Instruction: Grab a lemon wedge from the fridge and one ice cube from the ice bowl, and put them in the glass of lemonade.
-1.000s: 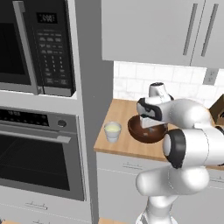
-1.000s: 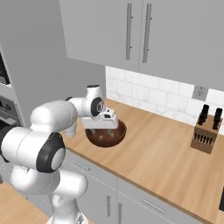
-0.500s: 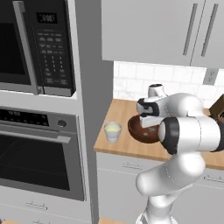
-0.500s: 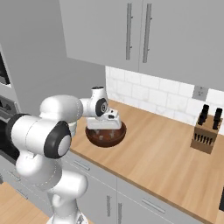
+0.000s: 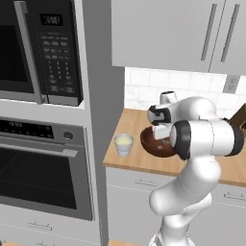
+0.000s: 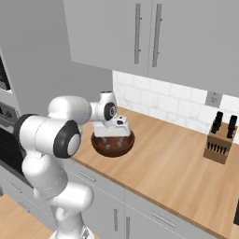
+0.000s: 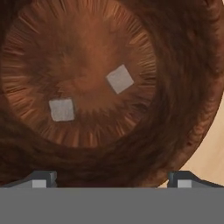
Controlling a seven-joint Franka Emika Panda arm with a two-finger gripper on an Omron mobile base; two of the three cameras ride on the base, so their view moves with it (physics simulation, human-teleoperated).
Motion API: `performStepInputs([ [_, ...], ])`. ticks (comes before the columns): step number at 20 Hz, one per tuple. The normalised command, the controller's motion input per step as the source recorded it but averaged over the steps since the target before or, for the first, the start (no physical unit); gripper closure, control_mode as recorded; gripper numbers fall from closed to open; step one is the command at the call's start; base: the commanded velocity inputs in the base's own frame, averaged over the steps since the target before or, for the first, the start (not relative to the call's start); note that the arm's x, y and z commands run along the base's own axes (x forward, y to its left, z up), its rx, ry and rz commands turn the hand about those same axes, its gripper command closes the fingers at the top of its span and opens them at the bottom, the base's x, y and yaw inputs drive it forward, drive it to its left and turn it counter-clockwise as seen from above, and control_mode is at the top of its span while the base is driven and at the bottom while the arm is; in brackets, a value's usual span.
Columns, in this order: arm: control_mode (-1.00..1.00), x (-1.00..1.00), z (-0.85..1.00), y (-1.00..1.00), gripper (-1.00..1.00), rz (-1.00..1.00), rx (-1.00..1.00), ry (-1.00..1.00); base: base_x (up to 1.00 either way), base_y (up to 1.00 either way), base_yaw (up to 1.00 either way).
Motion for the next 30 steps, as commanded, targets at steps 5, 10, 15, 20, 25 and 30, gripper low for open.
performStepInputs([
  [5, -1.00, 0.06, -0.09, -0.03, -1.00, 0.03, 0.00, 0.07, 0.00, 0.00, 0.00],
  [10, -1.00, 0.03, -0.17, 0.00, -1.00, 0.02, 0.00, 0.06, 0.00, 0.00, 0.00],
  [15, -1.00, 0.00, -0.18, -0.01, -1.00, 0.03, -0.01, 0.04, 0.00, 0.00, 0.00],
  [20, -1.00, 0.01, -0.09, -0.01, -1.00, 0.04, -0.01, 0.06, 0.00, 0.00, 0.00],
  [25, -1.00, 0.17, -0.01, -0.06, -1.00, 0.02, 0.00, 0.04, 0.00, 0.00, 0.00],
  [30, -1.00, 0.28, -0.11, -0.09, -1.00, 0.00, 0.00, 0.01, 0.00, 0.00, 0.00],
])
